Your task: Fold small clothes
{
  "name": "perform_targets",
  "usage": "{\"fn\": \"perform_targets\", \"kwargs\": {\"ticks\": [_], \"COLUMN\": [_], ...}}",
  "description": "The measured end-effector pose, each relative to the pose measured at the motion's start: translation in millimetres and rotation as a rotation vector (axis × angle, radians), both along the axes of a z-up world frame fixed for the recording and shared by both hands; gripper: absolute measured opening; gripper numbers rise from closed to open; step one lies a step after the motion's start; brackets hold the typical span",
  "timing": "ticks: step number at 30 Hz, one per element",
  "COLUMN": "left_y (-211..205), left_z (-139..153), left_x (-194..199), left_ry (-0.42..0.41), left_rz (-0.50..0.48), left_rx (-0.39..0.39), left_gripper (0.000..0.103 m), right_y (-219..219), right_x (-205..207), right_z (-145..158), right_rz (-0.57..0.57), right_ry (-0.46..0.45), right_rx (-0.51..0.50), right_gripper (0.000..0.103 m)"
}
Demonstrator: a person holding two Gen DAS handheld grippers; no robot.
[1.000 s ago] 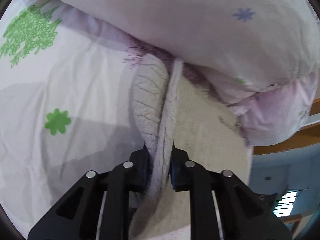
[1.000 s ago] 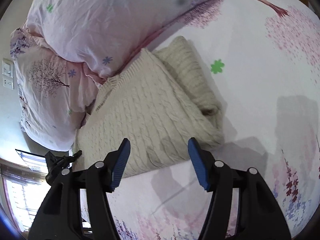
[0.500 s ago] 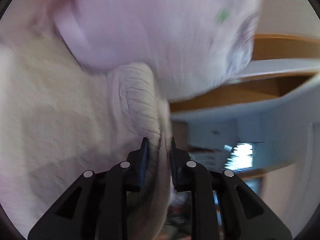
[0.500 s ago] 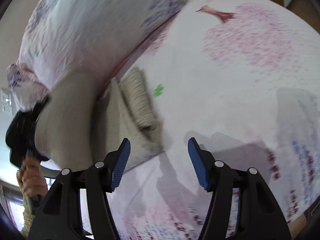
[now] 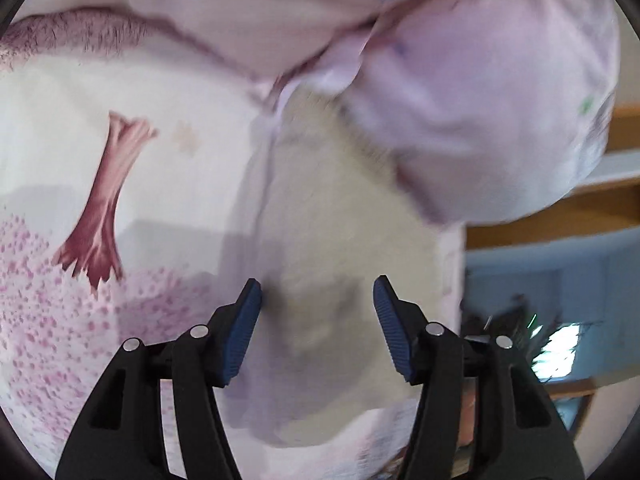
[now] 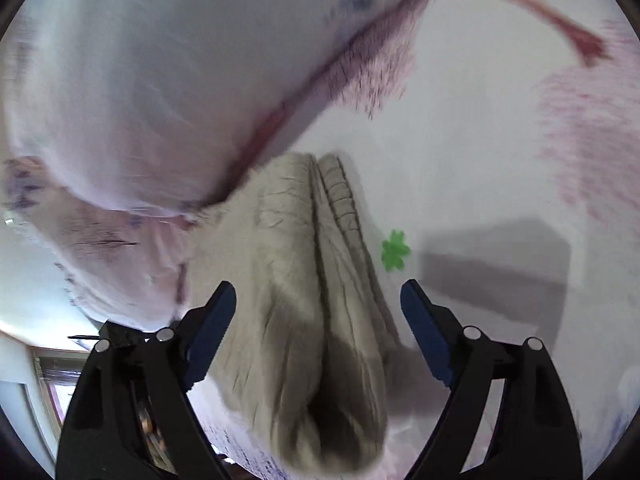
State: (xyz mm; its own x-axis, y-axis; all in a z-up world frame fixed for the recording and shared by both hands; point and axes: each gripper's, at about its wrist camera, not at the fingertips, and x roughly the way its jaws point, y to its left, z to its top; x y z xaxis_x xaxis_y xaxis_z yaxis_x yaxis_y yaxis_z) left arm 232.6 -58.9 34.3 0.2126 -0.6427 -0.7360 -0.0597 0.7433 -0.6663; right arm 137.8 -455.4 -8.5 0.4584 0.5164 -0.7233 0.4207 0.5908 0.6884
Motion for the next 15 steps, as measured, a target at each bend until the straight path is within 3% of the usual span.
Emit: {"fn": "perform_targets", "kwargs": {"ticks": [2,4,6,7,10,12,15], "left_y": [-9,-15,-16,-18,-21,-20,-8], "left_z": [-8,-13,-16,-16,-20,-16,6], "left_x": [-2,-1,0,0,-1,-2,-10], "left_ry": [0.008,0.0,0.001,-0.012,-0.028,-0.055,-0.125], "left_rz": [-0.036,-0.046,-0.038,-0.035,-0.049,-0.068,-0.106], "left_rx": [0.034,0.063,0.051,0.042,0.055,0.052,0.025], "left_gripper": [0.068,0.077,0.079,0.076,0.057,0.042,0.037], "right_y": [8,12,20,24,30,34,54], "right_x": [16,21,22,21,12,6,2], "right_z": [-14,-11,-11,-11,-8,0,26], "right_rz": [0.029,0.041,0.069,0.08,0.084,0.075,0.118], "right_ry": [0.039,-0.001,-0.017,-0.017,-0.071,-0.108,-0.214], "right_rx": [0.012,0.001,0.004,-0.018,-0.032,-0.025,-0.004], "right_gripper": [0.084,0.087,0.074,0.057,0.029,0.027,0.024]}}
